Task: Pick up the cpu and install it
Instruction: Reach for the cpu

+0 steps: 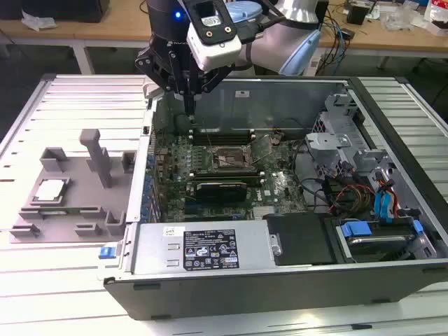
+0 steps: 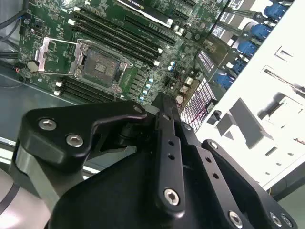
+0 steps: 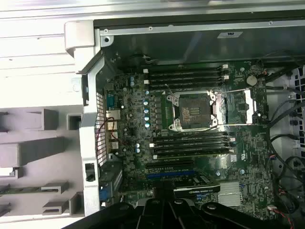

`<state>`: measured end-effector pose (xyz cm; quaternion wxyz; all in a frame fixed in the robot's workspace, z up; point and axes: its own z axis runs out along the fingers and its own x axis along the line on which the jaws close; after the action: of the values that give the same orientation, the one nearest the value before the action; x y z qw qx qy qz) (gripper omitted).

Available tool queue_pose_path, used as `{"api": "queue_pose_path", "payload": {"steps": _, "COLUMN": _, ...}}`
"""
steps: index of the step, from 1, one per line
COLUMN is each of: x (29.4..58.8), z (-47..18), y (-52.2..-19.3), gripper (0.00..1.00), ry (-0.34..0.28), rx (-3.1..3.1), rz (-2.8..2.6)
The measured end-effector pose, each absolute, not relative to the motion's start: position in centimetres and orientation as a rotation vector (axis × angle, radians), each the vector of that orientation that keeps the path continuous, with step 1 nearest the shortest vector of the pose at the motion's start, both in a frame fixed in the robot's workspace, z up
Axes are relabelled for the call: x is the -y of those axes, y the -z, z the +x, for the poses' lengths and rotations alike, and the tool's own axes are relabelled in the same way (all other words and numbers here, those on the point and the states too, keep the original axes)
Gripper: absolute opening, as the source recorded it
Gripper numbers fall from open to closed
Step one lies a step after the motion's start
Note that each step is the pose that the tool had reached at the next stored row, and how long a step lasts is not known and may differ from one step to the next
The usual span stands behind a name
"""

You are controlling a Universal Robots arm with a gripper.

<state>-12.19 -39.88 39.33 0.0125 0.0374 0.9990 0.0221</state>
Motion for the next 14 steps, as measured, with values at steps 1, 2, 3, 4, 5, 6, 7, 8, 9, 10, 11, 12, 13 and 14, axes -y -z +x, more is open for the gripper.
{"api": "queue_pose_path", "payload": {"steps": 1, "x": 39.88, "z": -12.19, "y": -39.33, "gripper": 0.11, "ry": -0.069, "rx": -3.114, "rz": 0.117}}
{"api": "queue_pose_path", "payload": {"steps": 2, "x": 39.89, "z": -12.19, "y": -39.33, "gripper": 0.11, "ry": -0.069, "rx": -3.114, "rz": 0.117}}
{"api": "queue_pose_path", "payload": {"steps": 3, "x": 39.89, "z": -12.19, "y": -39.33, "gripper": 0.11, "ry": -0.069, "rx": -3.114, "rz": 0.117}}
{"api": "queue_pose_path", "payload": {"steps": 4, "x": 39.89, "z": -12.19, "y": -39.33, "gripper": 0.11, "ry": -0.069, "rx": -3.114, "rz": 0.117}}
{"api": "queue_pose_path", "payload": {"steps": 5, "x": 39.88, "z": -12.19, "y": -39.33, "gripper": 0.11, "ry": -0.069, "rx": -3.114, "rz": 0.117}}
{"api": "queue_pose_path", "payload": {"steps": 6, "x": 39.88, "z": -12.19, "y": -39.33, "gripper": 0.11, "ry": -0.069, "rx": -3.114, "rz": 0.117}}
{"api": "queue_pose_path", "payload": {"steps": 7, "x": 39.88, "z": -12.21, "y": -39.33, "gripper": 0.11, "ry": -0.069, "rx": -3.114, "rz": 0.116}}
{"api": "queue_pose_path", "payload": {"steps": 8, "x": 39.88, "z": -12.27, "y": -39.33, "gripper": 0.11, "ry": -0.069, "rx": -3.114, "rz": 0.117}}
{"api": "queue_pose_path", "payload": {"steps": 9, "x": 39.88, "z": -12.33, "y": -39.32, "gripper": 0.11, "ry": -0.069, "rx": -3.114, "rz": 0.117}}
{"api": "queue_pose_path", "payload": {"steps": 10, "x": 39.88, "z": -12.35, "y": -39.33, "gripper": 0.11, "ry": -0.069, "rx": -3.114, "rz": 0.117}}
{"api": "queue_pose_path", "payload": {"steps": 11, "x": 39.88, "z": -12.39, "y": -39.33, "gripper": 0.11, "ry": -0.069, "rx": -3.114, "rz": 0.117}}
{"api": "queue_pose_path", "payload": {"steps": 12, "x": 39.89, "z": -12.46, "y": -39.33, "gripper": 0.11, "ry": -0.069, "rx": -3.114, "rz": 0.117}}
{"api": "queue_pose_path", "payload": {"steps": 13, "x": 39.89, "z": -12.51, "y": -39.33, "gripper": 0.11, "ry": -0.069, "rx": -3.114, "rz": 0.117}}
{"api": "queue_pose_path", "payload": {"steps": 14, "x": 39.88, "z": -12.57, "y": -39.33, "gripper": 0.11, "ry": -0.069, "rx": -3.114, "rz": 0.117}}
